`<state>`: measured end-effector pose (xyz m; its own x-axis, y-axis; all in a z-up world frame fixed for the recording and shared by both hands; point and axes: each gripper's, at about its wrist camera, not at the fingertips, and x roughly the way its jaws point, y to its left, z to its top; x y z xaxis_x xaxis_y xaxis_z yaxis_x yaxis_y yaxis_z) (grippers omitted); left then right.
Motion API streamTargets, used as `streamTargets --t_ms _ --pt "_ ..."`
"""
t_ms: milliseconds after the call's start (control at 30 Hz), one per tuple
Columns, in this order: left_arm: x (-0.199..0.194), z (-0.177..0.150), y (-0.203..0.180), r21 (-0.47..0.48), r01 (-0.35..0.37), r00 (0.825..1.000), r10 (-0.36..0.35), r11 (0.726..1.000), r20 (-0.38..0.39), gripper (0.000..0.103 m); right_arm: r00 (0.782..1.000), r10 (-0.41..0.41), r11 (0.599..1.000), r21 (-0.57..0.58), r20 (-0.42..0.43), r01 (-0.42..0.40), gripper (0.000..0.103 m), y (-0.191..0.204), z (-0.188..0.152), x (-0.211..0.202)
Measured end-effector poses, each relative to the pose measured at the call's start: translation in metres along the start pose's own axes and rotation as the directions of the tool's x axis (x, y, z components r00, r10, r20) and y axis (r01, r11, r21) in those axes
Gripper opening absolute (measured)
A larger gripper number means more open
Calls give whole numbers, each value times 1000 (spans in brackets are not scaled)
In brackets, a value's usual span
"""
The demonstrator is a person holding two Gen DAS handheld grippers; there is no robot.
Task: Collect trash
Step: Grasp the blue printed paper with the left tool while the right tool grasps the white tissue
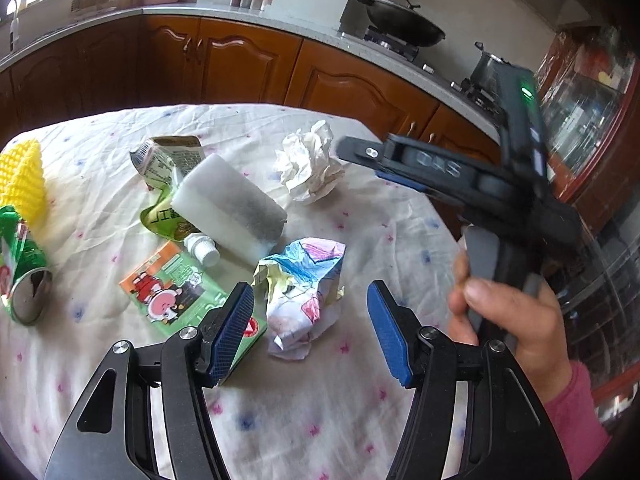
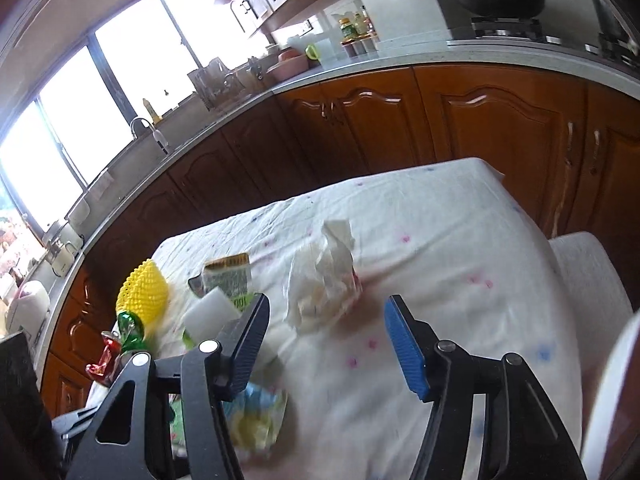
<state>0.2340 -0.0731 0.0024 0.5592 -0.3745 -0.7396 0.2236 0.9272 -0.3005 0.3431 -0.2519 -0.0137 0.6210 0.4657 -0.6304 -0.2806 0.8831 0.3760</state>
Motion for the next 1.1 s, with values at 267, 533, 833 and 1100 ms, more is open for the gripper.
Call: streamTargets --t_ms 267,533,833,1100 --pt "18 -3 1 25 -26 999 27 999 -44 29 995 -26 999 18 -100 27 17 -16 -2 46" --pt "-2 -2 3 9 13 1000 -13 1000 4 26 999 -26 1000 10 -26 26 15 -18 -16 -4" --pt "-22 -9 -4 -3 65 997 -65 998 31 26 998 -56 997 55 31 54 15 -24 -53 -74" --pt "-31 -19 -23 15 95 995 -95 995 31 26 992 -99 993 79 79 93 15 -26 -90 -125"
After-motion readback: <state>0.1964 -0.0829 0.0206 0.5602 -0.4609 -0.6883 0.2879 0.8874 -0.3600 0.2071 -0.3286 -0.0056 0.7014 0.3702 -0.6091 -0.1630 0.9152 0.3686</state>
